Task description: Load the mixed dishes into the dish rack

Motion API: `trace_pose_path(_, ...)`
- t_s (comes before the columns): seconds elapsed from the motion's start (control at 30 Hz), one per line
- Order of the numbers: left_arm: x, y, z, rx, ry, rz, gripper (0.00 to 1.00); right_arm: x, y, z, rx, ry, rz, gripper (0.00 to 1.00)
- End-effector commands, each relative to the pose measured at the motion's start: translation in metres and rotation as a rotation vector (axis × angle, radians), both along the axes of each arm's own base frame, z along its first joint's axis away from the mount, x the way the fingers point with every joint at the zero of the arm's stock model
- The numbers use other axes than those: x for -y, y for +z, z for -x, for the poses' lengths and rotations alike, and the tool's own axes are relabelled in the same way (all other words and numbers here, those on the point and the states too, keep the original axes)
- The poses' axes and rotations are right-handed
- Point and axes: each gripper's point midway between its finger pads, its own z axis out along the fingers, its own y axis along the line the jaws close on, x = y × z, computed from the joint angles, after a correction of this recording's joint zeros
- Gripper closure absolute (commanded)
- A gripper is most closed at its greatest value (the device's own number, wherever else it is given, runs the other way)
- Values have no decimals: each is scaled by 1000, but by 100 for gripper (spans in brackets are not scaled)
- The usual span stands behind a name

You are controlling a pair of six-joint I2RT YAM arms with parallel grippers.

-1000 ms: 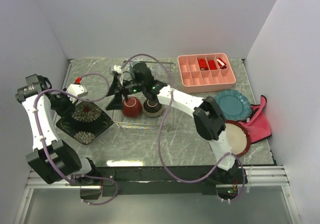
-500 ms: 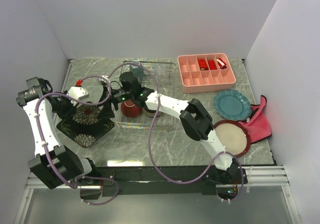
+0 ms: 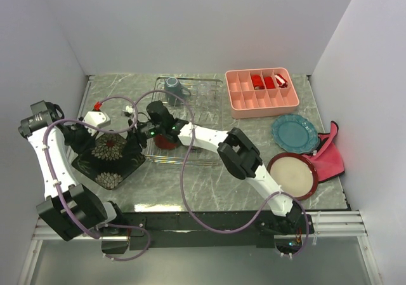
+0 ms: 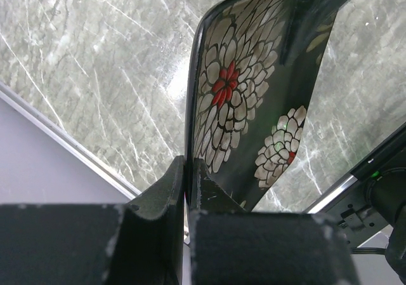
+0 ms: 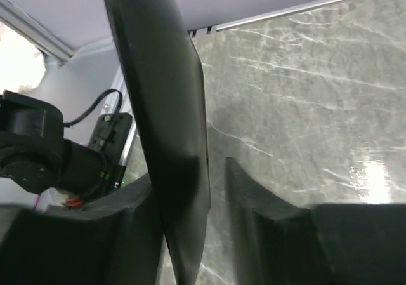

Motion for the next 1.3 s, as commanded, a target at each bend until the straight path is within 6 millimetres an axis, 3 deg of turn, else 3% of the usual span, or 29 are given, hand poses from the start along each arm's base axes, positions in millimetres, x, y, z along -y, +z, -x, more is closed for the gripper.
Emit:
trace_pose_path(0.0, 8, 16, 4, 46, 16, 18, 99, -18, 43, 5, 30, 18, -128, 60)
trace_pose_path(0.13, 0, 19, -1, 63, 53, -15, 99, -30, 55, 12, 34, 26, -166, 76)
trace_pose_path(0.23, -5, 24, -8, 94, 89, -23, 99, -36, 67, 24, 44, 34, -190, 97)
trace_pose_path(0.33, -11, 34, -20, 148, 163, -16, 98, -40, 76, 37, 28, 45, -203, 100)
trace_pose_path(0.4, -17, 43, -29, 195, 230, -13, 87, -41, 80, 46, 20, 52, -205, 100)
trace_pose_path(0.5, -35, 71, -45, 306, 371, -29, 59, -38, 92, 43, 9, 5, -196, 100)
trace_pose_path(0.57, -47, 102, -57, 426, 465, -40, 45, -33, 110, 33, 24, -64, -193, 100)
trace_pose_path(0.6, -51, 115, -61, 481, 489, -44, 32, -27, 119, 30, 23, -87, -174, 100)
trace_pose_path(0.7, -65, 171, -72, 679, 593, -40, 17, -11, 137, -4, 24, -260, -103, 100)
trace_pose_path(0.77, -72, 217, -74, 833, 663, -18, 14, 5, 149, -24, 31, -319, -94, 100)
trace_pose_path(0.83, -72, 250, -71, 954, 724, 43, 9, 27, 169, -45, 71, -399, -93, 100)
trace_pose_path(0.87, -74, 264, -73, 1026, 730, 57, 9, 35, 175, -52, 79, -423, -97, 100)
trace_pose_path(0.9, -70, 270, -74, 1056, 736, 103, 12, 47, 193, -54, 96, -442, -109, 100)
trace_pose_path(0.93, -67, 274, -74, 1086, 729, 128, 15, 56, 203, -61, 109, -469, -119, 100)
trace_pose_path(0.97, -65, 263, -79, 1076, 727, 162, 18, 66, 213, -68, 121, -494, -127, 100)
trace_pose_path(1.0, -63, 268, -81, 1110, 729, 203, 24, 79, 233, -69, 138, -506, -149, 100)
trace_pose_path(1.07, -56, 252, -92, 1077, 724, 249, 28, 96, 249, -73, 150, -507, -172, 100)
trace_pose_path(1.1, -54, 249, -96, 1074, 731, 267, 29, 106, 269, -66, 157, -497, -210, 100)
trace_pose_path(1.23, -37, 218, -117, 1027, 731, 291, 27, 133, 296, -61, 139, -505, -254, 100)
trace_pose_path(1.27, -23, 212, -124, 1010, 717, 308, 27, 138, 297, -66, 124, -538, -251, 100)
